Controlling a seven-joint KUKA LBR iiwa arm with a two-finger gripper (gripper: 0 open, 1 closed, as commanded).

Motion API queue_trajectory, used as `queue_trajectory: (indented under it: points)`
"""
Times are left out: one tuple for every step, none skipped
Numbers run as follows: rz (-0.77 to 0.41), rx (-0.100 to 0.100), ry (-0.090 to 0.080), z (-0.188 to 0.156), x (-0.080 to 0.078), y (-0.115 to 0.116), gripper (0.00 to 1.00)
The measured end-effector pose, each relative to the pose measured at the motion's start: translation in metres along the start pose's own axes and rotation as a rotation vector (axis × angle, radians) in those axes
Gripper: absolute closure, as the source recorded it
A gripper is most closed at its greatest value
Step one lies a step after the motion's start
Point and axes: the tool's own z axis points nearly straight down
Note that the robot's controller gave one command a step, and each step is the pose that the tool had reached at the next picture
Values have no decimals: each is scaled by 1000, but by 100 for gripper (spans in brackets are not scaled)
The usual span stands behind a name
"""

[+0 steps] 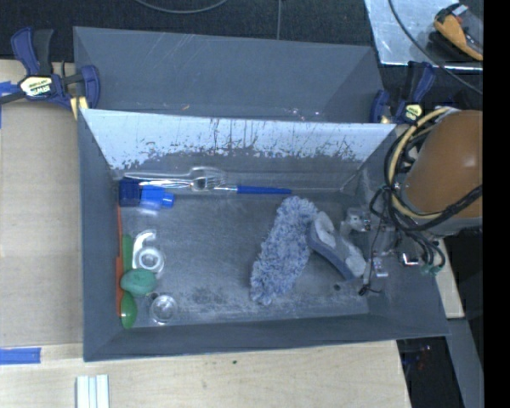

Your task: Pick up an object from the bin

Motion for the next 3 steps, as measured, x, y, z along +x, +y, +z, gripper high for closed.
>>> queue_trajectory:
  points:
    - [-4,1,-7,-3,-2,0,0]
    - [-228,5,-18,73,-13,107,0]
    - [145,5,-17,77,-29,-22,0]
